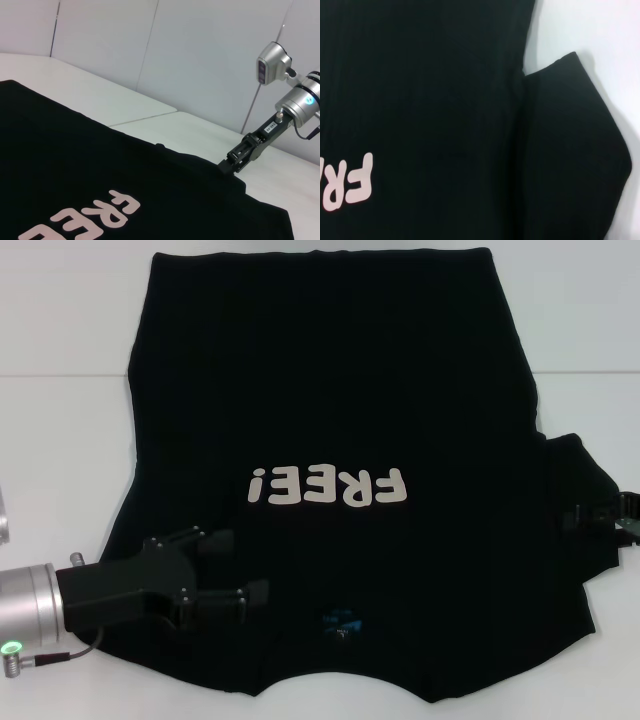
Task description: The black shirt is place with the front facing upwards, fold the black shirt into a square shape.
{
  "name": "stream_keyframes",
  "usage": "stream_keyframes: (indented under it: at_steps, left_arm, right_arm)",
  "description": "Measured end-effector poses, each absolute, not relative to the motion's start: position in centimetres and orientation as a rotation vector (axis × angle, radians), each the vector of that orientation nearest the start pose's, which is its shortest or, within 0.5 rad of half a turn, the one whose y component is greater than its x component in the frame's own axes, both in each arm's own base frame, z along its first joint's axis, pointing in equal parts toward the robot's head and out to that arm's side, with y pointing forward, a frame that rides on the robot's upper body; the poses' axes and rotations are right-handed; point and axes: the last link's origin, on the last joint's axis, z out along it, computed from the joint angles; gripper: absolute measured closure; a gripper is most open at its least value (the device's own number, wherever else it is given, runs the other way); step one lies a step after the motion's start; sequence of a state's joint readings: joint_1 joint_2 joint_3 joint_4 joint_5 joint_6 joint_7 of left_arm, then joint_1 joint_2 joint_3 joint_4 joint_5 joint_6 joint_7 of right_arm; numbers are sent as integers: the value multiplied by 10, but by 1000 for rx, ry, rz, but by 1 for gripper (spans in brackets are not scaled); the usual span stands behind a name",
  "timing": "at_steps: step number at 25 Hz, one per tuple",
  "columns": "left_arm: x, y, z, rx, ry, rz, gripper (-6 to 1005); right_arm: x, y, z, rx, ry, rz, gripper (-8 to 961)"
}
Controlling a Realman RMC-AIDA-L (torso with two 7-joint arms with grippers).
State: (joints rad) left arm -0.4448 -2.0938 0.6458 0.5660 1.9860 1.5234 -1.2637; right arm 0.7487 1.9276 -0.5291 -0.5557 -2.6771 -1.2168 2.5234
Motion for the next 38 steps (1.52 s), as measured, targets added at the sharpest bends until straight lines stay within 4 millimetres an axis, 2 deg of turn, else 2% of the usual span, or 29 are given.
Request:
stream_keyframes:
  at_steps: [8, 19, 30, 32, 38]
  left_arm:
    - [-293, 301, -16, -2643, -703, -732, 50]
    - [-293, 301, -14, -2639, -717, -740, 49]
    - [-293, 302, -14, -2639, -713, -740, 49]
    - [-293, 302, -14, -2638, -715, -739, 50]
    - [-291, 304, -14, -2640, -717, -743, 50]
  right_arm:
    - [322, 394, 49, -1958, 1821, 79, 56]
    - [320, 394, 47, -1983, 1793, 27, 516]
    - [322, 394, 51, -1979, 1785, 30, 762]
    - [325, 393, 55, -1964, 1785, 43, 911]
    - [338, 388, 75, -1886, 1787, 109, 911]
